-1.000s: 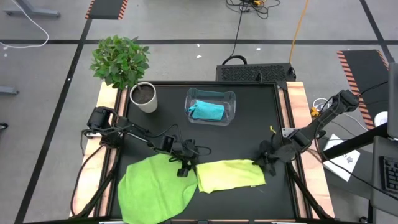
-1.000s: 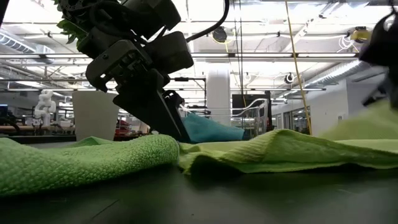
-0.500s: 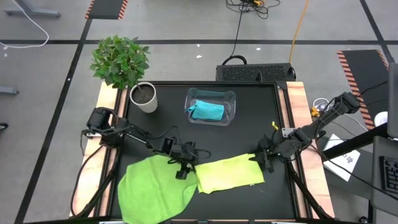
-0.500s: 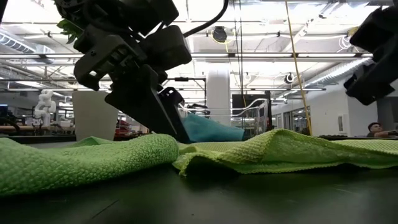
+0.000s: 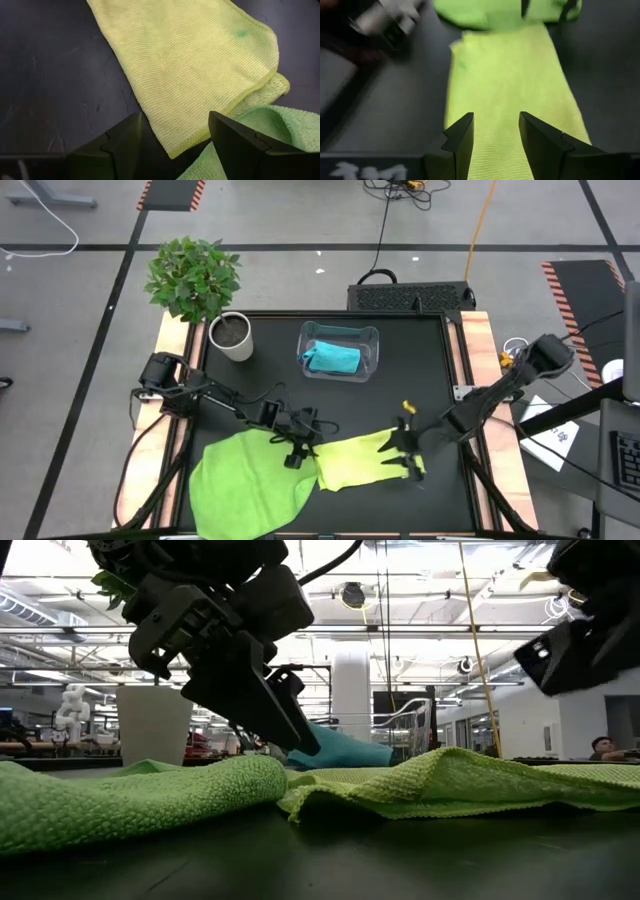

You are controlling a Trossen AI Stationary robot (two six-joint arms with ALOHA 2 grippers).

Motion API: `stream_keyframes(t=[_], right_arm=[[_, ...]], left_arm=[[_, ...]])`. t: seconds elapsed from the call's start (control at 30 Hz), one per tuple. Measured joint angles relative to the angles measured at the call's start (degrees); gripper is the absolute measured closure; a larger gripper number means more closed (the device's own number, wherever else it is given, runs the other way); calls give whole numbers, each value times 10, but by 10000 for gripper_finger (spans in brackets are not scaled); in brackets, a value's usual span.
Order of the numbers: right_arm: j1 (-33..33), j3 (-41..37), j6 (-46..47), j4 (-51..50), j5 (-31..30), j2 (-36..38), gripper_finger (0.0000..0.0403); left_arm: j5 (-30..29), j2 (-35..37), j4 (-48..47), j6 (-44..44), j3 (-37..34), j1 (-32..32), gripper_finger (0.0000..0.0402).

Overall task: Fold microfiber towels
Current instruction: Fold the light green towel

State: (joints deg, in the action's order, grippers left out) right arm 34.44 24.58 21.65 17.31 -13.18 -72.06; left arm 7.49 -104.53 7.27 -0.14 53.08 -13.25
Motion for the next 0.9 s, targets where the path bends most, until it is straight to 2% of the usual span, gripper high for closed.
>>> stream_keyframes(t=[0.13, 0.27, 0.33, 0.5, 0.7, 0.9], right_arm=[[-15, 42, 37, -12, -3, -86, 252], [-18, 45, 95, 1, -4, -122, 252], [-14, 45, 117, 13, -4, -132, 252], [-8, 45, 164, 7, -3, -152, 252], [-13, 38, 216, -41, -20, -159, 260], [-34, 4, 213, -44, -20, -159, 275]], left_arm=[[-5, 0, -8, 1, 0, -3, 167], [-36, 0, -23, 0, 0, 11, 167], [-19, 0, -26, -9, 0, 26, 167], [73, 0, -28, -70, 0, 62, 167], [78, 0, -32, -78, 0, 55, 167], [77, 0, -23, -81, 0, 13, 167]])
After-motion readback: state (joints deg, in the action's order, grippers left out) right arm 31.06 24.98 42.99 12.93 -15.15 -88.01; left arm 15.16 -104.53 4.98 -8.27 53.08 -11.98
